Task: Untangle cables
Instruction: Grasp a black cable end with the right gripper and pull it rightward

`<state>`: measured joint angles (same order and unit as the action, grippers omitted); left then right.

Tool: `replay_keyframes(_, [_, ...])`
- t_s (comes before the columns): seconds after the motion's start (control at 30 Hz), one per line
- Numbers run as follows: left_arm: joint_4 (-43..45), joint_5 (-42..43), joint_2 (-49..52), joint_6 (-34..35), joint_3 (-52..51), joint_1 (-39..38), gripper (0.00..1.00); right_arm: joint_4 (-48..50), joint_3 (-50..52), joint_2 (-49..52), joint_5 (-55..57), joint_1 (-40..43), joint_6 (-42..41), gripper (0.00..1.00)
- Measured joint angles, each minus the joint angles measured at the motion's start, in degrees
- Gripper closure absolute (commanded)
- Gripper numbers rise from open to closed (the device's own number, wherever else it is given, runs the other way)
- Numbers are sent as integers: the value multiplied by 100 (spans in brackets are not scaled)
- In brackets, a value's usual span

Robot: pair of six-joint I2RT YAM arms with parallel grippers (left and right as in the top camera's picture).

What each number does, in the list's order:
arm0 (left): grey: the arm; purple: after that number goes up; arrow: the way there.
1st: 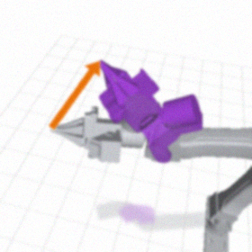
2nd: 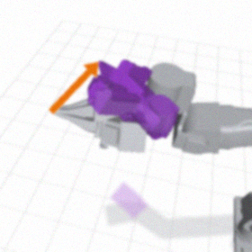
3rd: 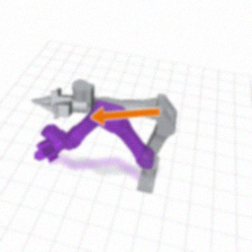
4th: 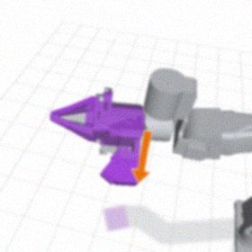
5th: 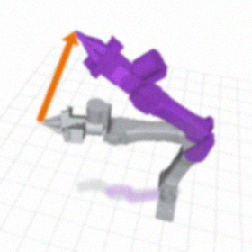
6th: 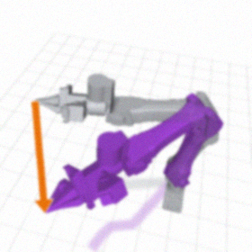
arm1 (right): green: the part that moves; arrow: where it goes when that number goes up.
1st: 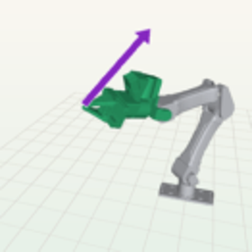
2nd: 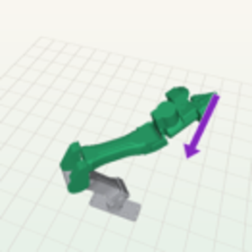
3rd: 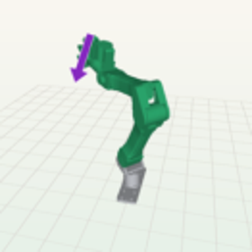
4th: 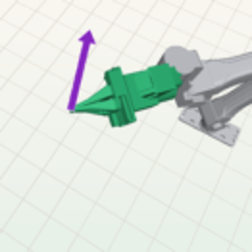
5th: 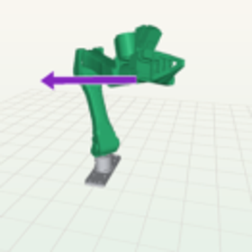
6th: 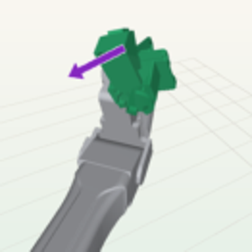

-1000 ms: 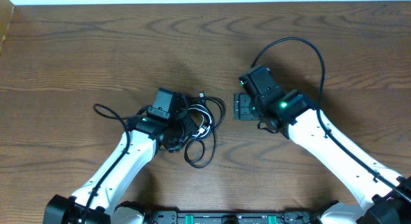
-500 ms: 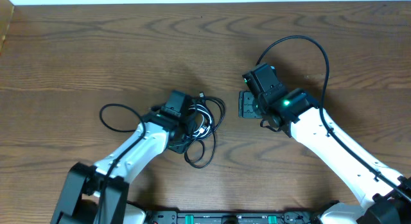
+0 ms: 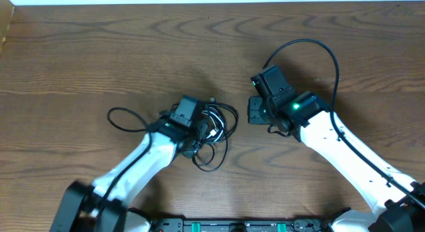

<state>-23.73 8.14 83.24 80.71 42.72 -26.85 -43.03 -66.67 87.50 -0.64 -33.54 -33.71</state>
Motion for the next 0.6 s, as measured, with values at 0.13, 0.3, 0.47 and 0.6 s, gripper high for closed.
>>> replay_keyframes(0.13, [15, -61, -715, -127, 0, 0, 93, 129, 0, 286, -951, -2, 0, 44])
replay_keyframes(0.3, [11, -61, -994, -146, 0, 0, 93, 669, 2, 848, -2100, -4, -79, 53])
replay_keyframes(0.47, [138, -33, -1117, -149, -4, 0, 92, 997, 2, 1504, -2511, -81, -472, 63])
replay_keyframes(0.6, [553, 66, -1368, -153, -26, 2, 92, 1296, 2, 1912, -2555, -190, -560, 77])
